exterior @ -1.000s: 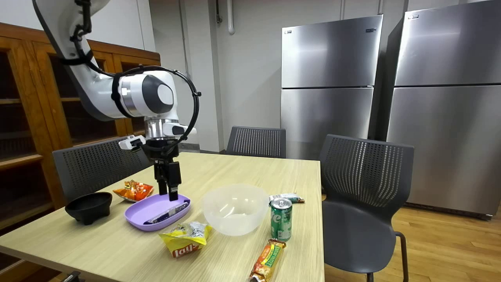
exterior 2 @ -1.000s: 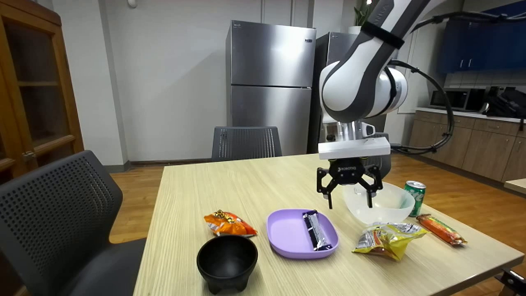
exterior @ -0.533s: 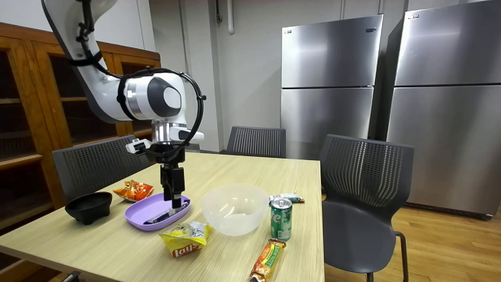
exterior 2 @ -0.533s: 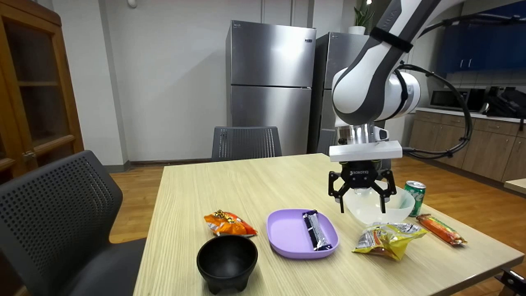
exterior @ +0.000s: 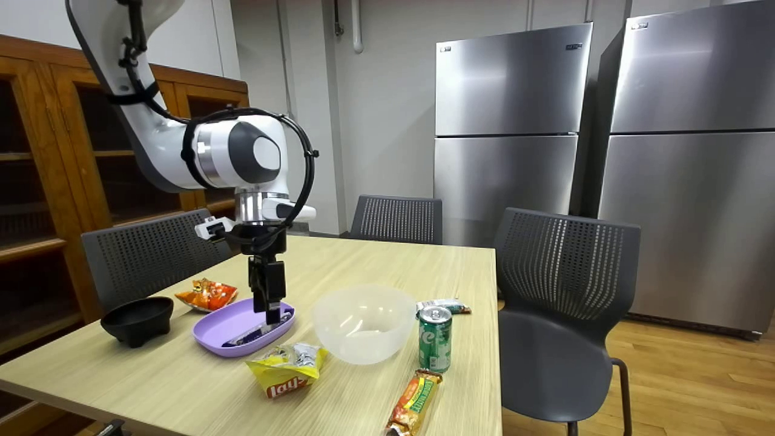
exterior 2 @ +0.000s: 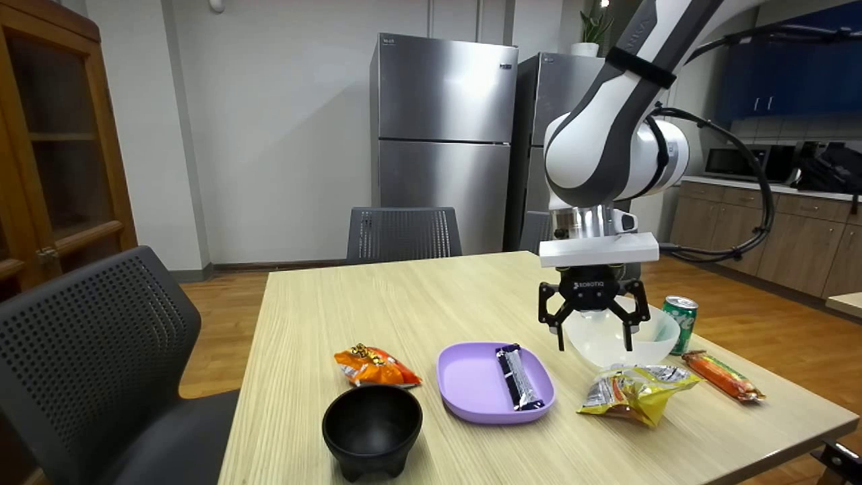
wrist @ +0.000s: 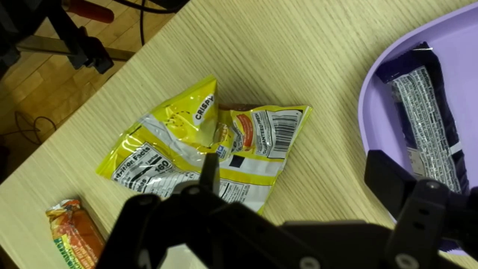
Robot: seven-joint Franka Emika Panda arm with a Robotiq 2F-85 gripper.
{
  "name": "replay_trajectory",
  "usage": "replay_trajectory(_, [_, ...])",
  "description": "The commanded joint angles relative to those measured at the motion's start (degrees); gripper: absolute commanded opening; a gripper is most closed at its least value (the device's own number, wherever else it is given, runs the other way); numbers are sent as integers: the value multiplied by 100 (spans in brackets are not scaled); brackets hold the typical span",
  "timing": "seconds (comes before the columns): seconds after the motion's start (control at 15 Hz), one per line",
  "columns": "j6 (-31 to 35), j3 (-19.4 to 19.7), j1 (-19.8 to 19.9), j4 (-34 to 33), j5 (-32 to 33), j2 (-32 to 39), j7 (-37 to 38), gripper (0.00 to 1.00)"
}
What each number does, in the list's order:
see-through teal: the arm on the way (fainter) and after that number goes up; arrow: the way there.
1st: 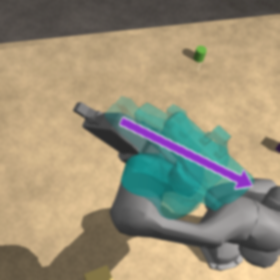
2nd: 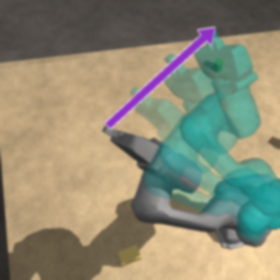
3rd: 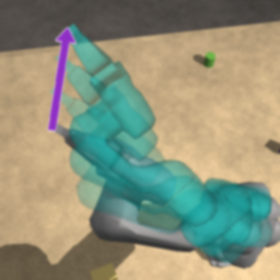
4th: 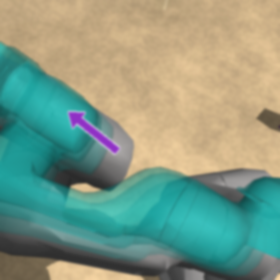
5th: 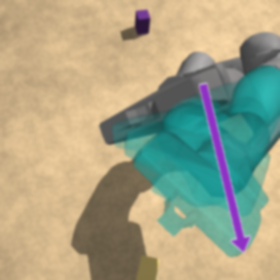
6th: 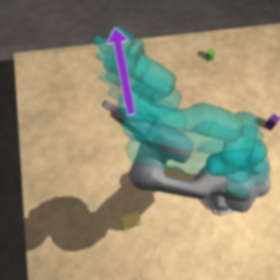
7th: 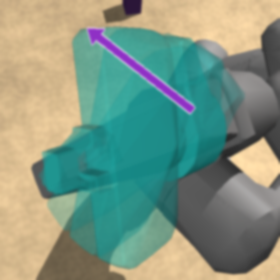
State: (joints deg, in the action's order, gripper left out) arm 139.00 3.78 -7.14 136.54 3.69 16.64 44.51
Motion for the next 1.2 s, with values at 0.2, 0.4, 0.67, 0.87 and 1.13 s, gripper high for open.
replay_trajectory(0.2, [191,54,101,217,-273,-53,64,100])
replay_trajectory(0.4, [302,131,109,379,-330,-119,146,100])
replay_trajectory(0.67, [474,217,117,473,-371,-23,264,100])
replay_trajectory(0.87, [641,261,116,550,-430,9,411,100])
replay_trajectory(1.13, [887,337,81,617,-503,58,699,100])
